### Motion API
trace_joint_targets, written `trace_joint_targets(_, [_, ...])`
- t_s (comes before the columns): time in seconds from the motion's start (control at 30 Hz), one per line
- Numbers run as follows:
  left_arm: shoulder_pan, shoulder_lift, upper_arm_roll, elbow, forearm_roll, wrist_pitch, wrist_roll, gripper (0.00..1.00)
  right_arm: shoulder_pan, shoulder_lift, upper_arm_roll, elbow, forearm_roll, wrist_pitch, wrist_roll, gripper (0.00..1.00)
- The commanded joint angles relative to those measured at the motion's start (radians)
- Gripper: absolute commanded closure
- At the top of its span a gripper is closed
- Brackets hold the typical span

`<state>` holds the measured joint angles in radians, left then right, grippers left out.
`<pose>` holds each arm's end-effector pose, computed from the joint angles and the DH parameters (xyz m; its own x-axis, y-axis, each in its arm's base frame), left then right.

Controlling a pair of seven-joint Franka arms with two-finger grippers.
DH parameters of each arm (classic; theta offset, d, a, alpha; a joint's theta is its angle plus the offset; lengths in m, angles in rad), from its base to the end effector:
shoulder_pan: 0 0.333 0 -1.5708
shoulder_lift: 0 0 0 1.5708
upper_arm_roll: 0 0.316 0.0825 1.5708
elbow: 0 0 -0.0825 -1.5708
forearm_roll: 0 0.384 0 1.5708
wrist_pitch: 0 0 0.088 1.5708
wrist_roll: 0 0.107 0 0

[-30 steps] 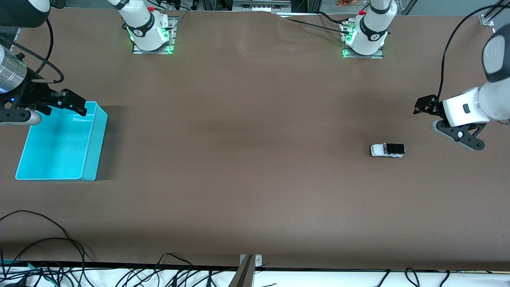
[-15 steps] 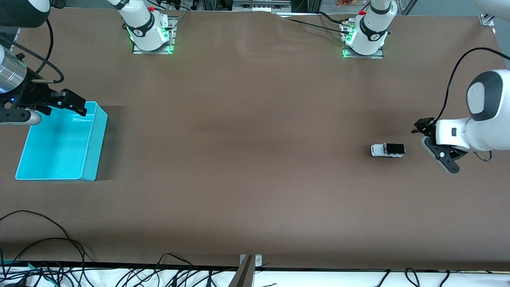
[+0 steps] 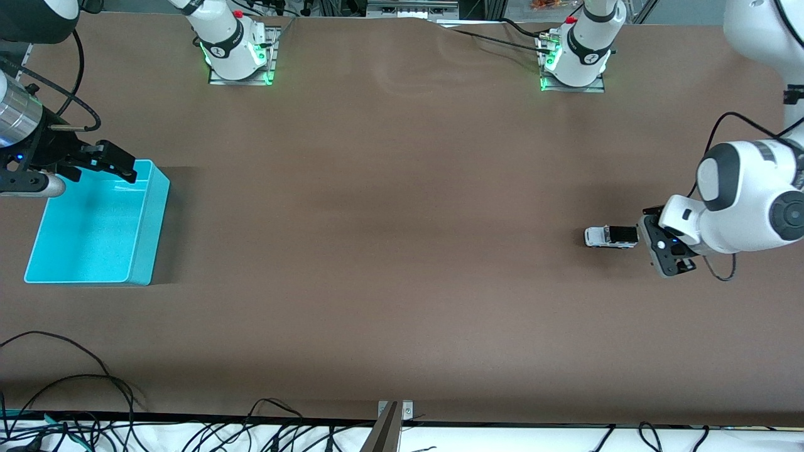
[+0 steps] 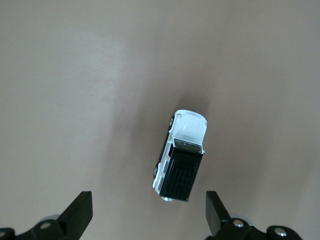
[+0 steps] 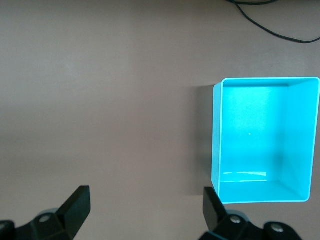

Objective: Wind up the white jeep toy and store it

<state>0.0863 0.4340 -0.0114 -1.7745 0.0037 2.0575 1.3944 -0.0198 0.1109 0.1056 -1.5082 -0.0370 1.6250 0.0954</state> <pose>0.6344 0.0483 0.3037 0.2456 -0.9691 -0.0246 -0.9577 -0.2465 0.1484 0.5914 0.0436 0.5957 0.9999 -0.0083 0.0089 -0.0085 -0.9997 0.0245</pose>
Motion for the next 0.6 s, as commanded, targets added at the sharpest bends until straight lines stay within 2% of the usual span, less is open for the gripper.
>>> trace_joint_targets(0.0, [0.007,-0.008,-0.002,-0.062,0.022,0.072,0.119,0.0,0.0,0.004,-0.001,0.017,0.011,-0.014,0.003,0.0])
trace_joint_targets(0.23, [0.012,0.031,-0.002,-0.092,0.021,0.131,0.248,0.0,0.0,0.004,-0.001,0.017,0.011,-0.013,0.003,0.0])
trace_joint_targets(0.57, [0.02,0.02,-0.005,-0.216,0.021,0.269,0.293,0.0,0.0,0.004,-0.001,0.017,0.011,-0.014,0.003,0.0])
